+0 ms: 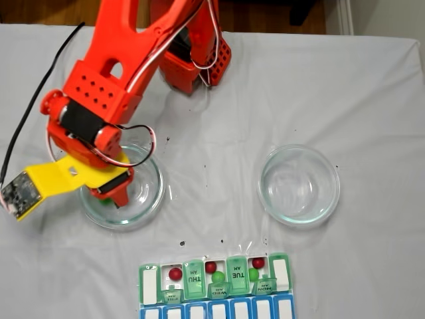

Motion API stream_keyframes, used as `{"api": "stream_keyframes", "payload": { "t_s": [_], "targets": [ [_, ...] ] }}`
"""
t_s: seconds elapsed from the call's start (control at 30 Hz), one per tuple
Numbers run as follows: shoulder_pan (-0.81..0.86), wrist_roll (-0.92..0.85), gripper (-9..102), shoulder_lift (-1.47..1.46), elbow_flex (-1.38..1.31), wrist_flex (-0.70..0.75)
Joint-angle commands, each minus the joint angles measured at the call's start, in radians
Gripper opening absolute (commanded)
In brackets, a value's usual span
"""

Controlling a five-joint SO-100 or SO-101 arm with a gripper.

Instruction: Sort medicines into box.

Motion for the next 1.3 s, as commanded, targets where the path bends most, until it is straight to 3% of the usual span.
{"api": "stream_keyframes", "payload": {
  "t_s": [0.0,0.63,0.93,1.27],
  "targets": [
    [0.011,-0.055,25,-0.023,-0.081,-0.038],
    [-0.034,0.126,24,-0.029,-0.008,-0.255],
    [-0.044,0.098,17,-0.002,0.048,-0.293],
    [-0.057,0.103,0,-0.021,0.054,-0.272]
  ]
}}
